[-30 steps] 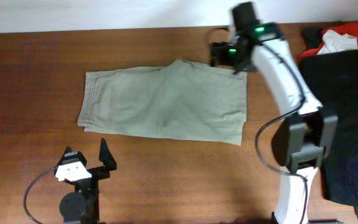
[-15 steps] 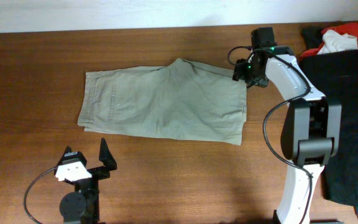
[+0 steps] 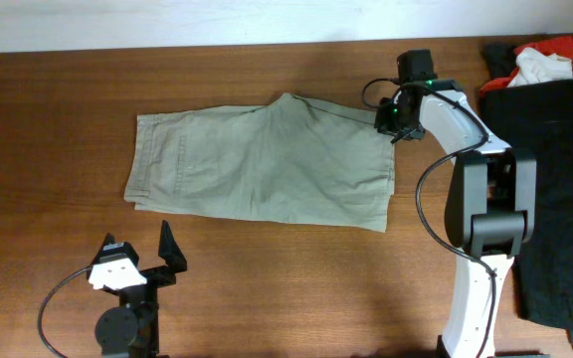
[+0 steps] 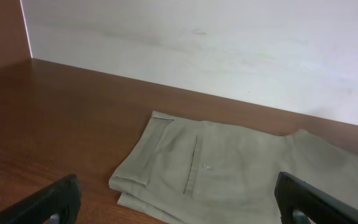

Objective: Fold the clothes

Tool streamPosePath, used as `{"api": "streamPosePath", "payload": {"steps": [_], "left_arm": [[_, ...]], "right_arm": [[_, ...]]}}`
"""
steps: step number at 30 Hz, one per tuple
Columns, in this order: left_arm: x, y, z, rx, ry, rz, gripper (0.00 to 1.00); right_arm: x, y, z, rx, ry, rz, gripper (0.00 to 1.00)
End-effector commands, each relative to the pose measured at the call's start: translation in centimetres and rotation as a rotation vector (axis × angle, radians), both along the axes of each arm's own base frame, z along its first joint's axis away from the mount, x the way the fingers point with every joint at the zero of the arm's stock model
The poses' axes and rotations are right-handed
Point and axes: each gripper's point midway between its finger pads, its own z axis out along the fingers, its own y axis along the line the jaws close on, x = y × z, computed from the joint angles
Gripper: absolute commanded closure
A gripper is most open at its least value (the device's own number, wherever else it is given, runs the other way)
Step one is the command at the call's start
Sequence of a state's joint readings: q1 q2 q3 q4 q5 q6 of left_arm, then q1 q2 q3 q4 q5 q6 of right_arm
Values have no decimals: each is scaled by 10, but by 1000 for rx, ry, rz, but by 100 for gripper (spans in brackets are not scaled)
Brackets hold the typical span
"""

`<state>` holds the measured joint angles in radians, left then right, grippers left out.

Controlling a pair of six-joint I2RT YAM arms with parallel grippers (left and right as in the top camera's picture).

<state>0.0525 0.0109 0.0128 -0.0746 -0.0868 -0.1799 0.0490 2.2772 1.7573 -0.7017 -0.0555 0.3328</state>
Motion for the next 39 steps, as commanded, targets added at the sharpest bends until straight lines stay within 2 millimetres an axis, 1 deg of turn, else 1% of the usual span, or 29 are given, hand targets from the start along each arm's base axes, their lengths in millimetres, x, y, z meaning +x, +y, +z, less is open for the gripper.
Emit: {"api": "streamPosePath", "payload": {"steps": [1, 3, 4, 5, 6, 7, 10, 13, 15, 16, 18, 19, 20, 21, 22, 23, 25, 26, 28, 29, 30, 34, 35, 37, 38, 39], "left_arm": [[0, 2, -1, 10, 2, 9, 1], [0, 2, -1, 10, 2, 9, 1], [0, 2, -1, 10, 3, 9, 1], [0, 2, -1, 10, 3, 9, 1], [0, 2, -1, 10, 3, 9, 1], [0, 2, -1, 10, 3, 9, 1], [0, 2, -1, 10, 2, 9, 1], [0, 2, -1, 10, 2, 9, 1], [0, 2, -1, 10, 2, 9, 1], [0, 2, -1, 10, 3, 9, 1], [0, 2, -1, 10, 2, 9, 1], [0, 2, -1, 10, 3, 9, 1], [0, 2, -1, 10, 3, 9, 1], [0, 2, -1, 10, 2, 9, 1], [0, 2, -1, 10, 3, 9, 1], [0, 2, -1, 10, 2, 9, 1], [0, 2, -1, 10, 3, 9, 1], [0, 2, -1, 10, 3, 9, 1], [0, 2, -1, 10, 2, 9, 1], [0, 2, -1, 10, 3, 9, 1], [0, 2, -1, 10, 2, 9, 1], [0, 2, -1, 10, 3, 9, 1], [0, 2, 2, 10, -10, 10, 1], [2, -18, 27, 15, -112, -109, 1], [0, -25, 51, 63, -207, -144, 1], [-5, -25, 75, 133, -299, -136, 1]], "right_arm": [[-2, -1, -5, -13, 18, 1, 85], [1, -2, -2, -16, 6, -1, 93], [6, -1, 6, -15, -8, -1, 96], [12, -1, 17, -14, -23, -1, 96], [19, -1, 33, -14, -42, -1, 96], [24, 0, 54, -12, -56, -1, 96], [30, 1, 83, -7, -81, 1, 96], [36, 3, 89, 4, -106, 5, 96], [38, -3, 89, -28, -116, -9, 96], [38, -5, 89, -37, -115, -13, 91], [38, -5, 89, -38, -117, -13, 34], [39, -6, 89, -46, -118, -17, 13], [39, -13, 89, -78, -120, -32, 7], [40, -35, 91, -159, -125, -79, 1], [39, -50, 91, -195, -122, -109, 1], [38, -58, 91, -206, -120, -125, 1], [37, -87, 91, -217, -115, -165, 1], [35, -105, 92, -226, -111, -196, 1], [31, -129, 92, -226, -106, -240, 1], [30, -136, 91, -219, -105, -251, 1], [30, -137, 91, -219, -105, -254, 1], [30, -137, 91, -218, -105, -253, 1], [30, -137, 91, -218, -105, -253, 1], [30, -137, 91, -218, -105, -253, 1], [30, -137, 91, -218, -105, -253, 1], [30, -137, 91, -218, -105, -253, 1]]}}
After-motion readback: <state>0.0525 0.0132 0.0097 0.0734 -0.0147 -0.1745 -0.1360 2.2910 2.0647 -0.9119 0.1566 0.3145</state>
